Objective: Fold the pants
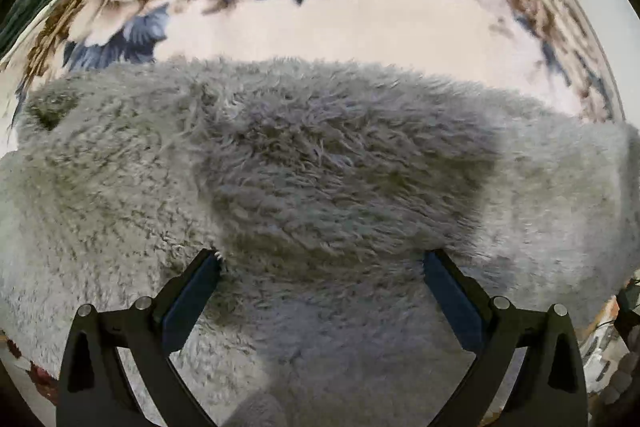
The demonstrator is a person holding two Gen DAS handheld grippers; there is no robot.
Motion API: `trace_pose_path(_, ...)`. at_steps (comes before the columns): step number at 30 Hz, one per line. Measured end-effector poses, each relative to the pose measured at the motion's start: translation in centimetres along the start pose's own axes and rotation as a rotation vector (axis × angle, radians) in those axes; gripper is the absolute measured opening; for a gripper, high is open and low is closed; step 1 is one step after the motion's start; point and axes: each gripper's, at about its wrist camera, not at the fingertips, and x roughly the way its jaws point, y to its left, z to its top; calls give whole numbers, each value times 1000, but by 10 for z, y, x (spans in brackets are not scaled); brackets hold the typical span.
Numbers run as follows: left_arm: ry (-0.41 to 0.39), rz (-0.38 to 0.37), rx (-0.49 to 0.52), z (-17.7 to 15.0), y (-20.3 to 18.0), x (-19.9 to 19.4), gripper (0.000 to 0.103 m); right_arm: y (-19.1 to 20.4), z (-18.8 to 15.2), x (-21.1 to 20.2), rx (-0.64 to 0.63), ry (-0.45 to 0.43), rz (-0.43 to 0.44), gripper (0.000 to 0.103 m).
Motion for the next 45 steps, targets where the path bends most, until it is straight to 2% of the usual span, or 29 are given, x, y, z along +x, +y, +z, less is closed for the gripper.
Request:
trace_pose_path(3,12,-5,8,5,0,10,103,-10,3,33,39,19,84,86)
trace_pose_path(4,13,-9,7,7,2,12,103,-12,4,40,51,2,104,81)
trace_pose_path(5,15,-12,7,10,2,12,103,-11,4,42,60,-28,125,69)
trace_pose_path(6,19,-14,10,12,2,14,103,-10,3,42,62,-54,142,63)
trace_pose_path(7,23,-16,12,15,3,14,103,-7,3,41,62,-78,157,49)
trace_pose_path(8,27,-19,14,22,10,13,103,-2,1,38,51,-111,179,43)
trace_pose_path(10,30,-25,14,24,22,16,103,9,-3,39,24,-135,190,43)
trace_pose_path(13,30,-21,-8,22,40,29,103,11,1,68,44,-56,183,54)
trace_pose_path(15,26,-2,-24,31,41,37,103,7,4,85,79,-42,185,54)
trace_pose_path(16,27,7,-28,34,40,39,103,8,6,86,76,-53,186,52)
trace_pose_path(17,31,15,-30,37,40,40,103,12,7,83,71,-74,186,33)
trace_pose_path(18,40,21,-30,38,38,39,103,16,7,80,60,-91,193,23)
trace_pose_path(20,39,9,-34,42,38,34,103,31,4,68,17,-121,171,21)
trace_pose_path(22,5,-23,-44,43,39,24,103,52,-2,54,-32,-142,163,21)
trace_pose_path(26,-67,-46,-72,42,58,-6,103,116,-26,27,-181,-159,147,20)
trace_pose_path(31,-114,-104,-198,29,109,-49,103,212,-82,11,-413,-163,138,20)
trace_pose_path(33,-127,-130,-256,20,138,-66,103,248,-117,17,-498,-142,143,20)
trace_pose_path(34,-138,-137,-278,1,146,-80,103,262,-136,22,-535,-126,144,20)
trace_pose_path(36,-156,-139,-313,-11,167,-93,103,293,-183,45,-630,-78,140,20)
trace_pose_path(41,-178,-110,-377,-37,238,-116,103,321,-298,126,-785,61,77,20)
trace_pose_path(43,-186,-87,-391,-46,266,-119,103,316,-340,153,-818,117,45,20)
trace_pose_path(45,-188,-60,-406,-56,296,-120,103,318,-384,190,-896,170,-48,21)
